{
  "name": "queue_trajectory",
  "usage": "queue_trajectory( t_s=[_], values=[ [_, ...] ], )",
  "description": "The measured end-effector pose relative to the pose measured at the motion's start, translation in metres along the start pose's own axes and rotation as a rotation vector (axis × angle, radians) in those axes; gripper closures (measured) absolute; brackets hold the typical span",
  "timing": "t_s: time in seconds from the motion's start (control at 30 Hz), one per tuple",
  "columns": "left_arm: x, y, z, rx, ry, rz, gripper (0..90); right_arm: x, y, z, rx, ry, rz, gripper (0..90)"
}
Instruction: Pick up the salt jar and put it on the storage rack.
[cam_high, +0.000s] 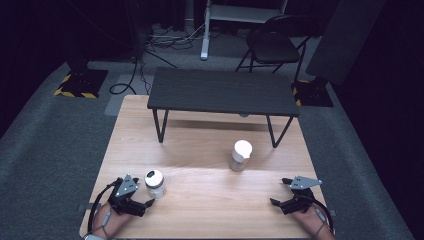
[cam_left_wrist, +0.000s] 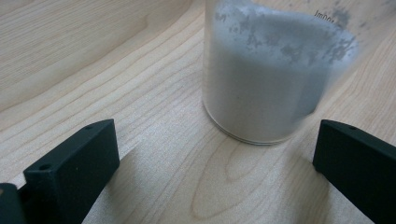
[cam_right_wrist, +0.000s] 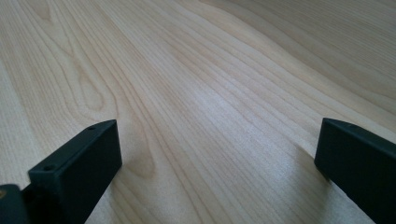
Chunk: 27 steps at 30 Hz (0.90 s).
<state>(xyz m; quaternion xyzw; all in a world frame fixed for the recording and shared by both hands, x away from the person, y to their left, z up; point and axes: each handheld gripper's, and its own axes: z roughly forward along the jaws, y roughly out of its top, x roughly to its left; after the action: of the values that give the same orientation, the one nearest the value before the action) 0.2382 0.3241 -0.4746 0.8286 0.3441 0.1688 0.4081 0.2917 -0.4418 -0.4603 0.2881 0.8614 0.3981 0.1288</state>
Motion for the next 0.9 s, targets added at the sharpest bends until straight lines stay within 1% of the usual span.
queue_trajectory(
  t_s=[0.27, 0.43, 0.53, 0.9],
  values=[
    [0.0001, 0.0003, -0.0002, 0.002, 0.0, 0.0, 0.0, 0.0018, 0.0006, 0.0004, 0.004, -0.007, -0.008, 0.2],
    [0.0003, 0.0007, -0.0003, 0.004, 0.0, 0.001, 0.0, 0.002, 0.0008, 0.0004, 0.005, -0.008, -0.008, 0.2],
    [-0.0011, 0.0008, -0.0005, 0.004, 0.009, -0.003, 0.0, 0.002, 0.0013, 0.0004, 0.007, -0.008, -0.008, 0.2],
    [-0.0013, 0.0006, -0.0008, 0.005, 0.007, -0.005, 0.0, 0.0018, 0.0023, 0.0009, 0.009, -0.01, -0.007, 0.2]
  ],
)
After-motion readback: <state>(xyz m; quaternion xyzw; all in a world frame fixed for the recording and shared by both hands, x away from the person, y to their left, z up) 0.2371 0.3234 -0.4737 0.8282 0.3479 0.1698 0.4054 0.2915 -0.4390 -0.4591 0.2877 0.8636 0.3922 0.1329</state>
